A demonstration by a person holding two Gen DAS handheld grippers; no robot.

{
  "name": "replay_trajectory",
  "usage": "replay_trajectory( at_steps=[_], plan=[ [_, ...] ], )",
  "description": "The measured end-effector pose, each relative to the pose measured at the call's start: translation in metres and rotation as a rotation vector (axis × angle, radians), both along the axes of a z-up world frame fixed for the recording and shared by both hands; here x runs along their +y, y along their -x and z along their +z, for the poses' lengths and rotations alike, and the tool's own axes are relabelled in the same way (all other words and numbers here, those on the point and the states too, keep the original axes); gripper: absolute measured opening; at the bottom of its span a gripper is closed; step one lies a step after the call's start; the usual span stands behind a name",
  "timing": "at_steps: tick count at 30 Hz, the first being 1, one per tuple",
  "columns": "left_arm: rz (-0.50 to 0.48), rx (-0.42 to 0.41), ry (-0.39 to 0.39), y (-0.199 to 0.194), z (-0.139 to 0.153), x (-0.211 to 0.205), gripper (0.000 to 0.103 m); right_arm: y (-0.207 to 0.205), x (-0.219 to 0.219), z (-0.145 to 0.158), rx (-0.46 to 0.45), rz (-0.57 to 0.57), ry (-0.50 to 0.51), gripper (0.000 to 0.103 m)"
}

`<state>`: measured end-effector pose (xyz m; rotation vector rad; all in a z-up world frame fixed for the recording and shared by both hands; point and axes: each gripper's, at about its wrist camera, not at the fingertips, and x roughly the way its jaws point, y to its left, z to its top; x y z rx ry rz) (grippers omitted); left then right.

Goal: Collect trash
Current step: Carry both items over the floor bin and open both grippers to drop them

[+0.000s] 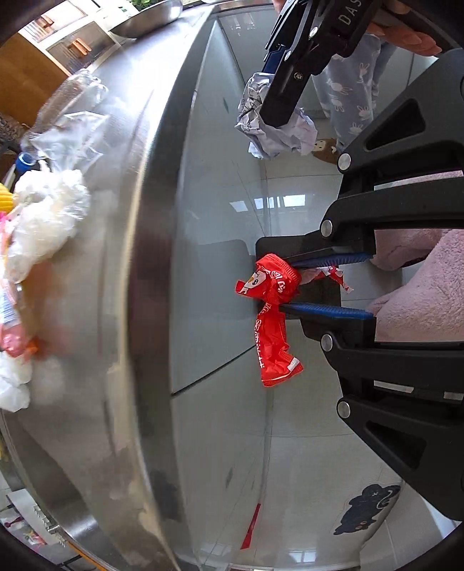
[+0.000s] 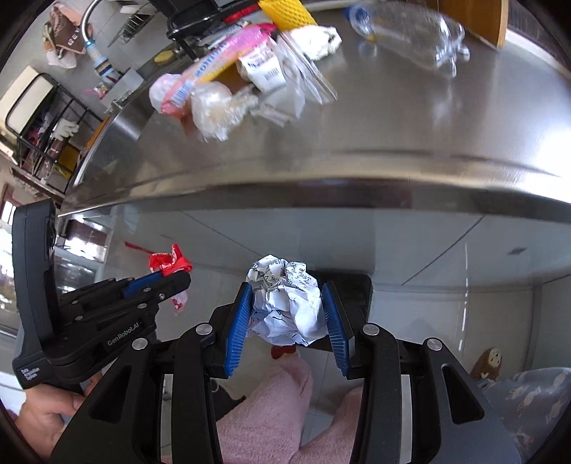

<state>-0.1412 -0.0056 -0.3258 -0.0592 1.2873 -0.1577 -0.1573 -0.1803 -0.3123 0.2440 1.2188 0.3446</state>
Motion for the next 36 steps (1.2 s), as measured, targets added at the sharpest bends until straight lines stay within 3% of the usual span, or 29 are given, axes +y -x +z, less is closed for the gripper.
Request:
replay_trajectory(
  at_steps=[12,17,23,26,28,32,34,36],
  plan=[
    [-0.078,0.08,0.019,0.004,-0.144,-0.027,0.017,-0.009,-0.002,-0.15,0.127,-0.136,0.012,0.042],
    [-0.09,0.105,0.021,-0.002,-0.177,-0.03,0.017,-0.025,-0.005,-0.196,0.21,-0.193,-0.004,0.042],
    [-0.094,0.115,0.031,-0.005,-0.192,-0.031,0.02,-0.037,0.001,-0.21,0.243,-0.207,-0.01,0.046],
    [-0.094,0.109,0.024,-0.007,-0.192,-0.031,0.036,-0.037,0.001,-0.211,0.246,-0.221,-0.003,0.051],
    [-0.091,0.091,0.011,-0.006,-0.189,-0.03,0.06,-0.034,0.001,-0.21,0.239,-0.23,0.002,0.072],
    [-0.071,0.059,-0.013,-0.005,-0.178,-0.026,0.079,-0.038,0.003,-0.206,0.221,-0.232,0.009,0.082],
    [-0.056,0.051,-0.021,-0.005,-0.172,-0.022,0.093,-0.037,0.004,-0.2,0.2,-0.226,0.021,0.095],
    [-0.038,0.042,-0.031,-0.005,-0.162,-0.017,0.095,-0.037,0.004,-0.19,0.172,-0.224,0.026,0.1]
  ],
)
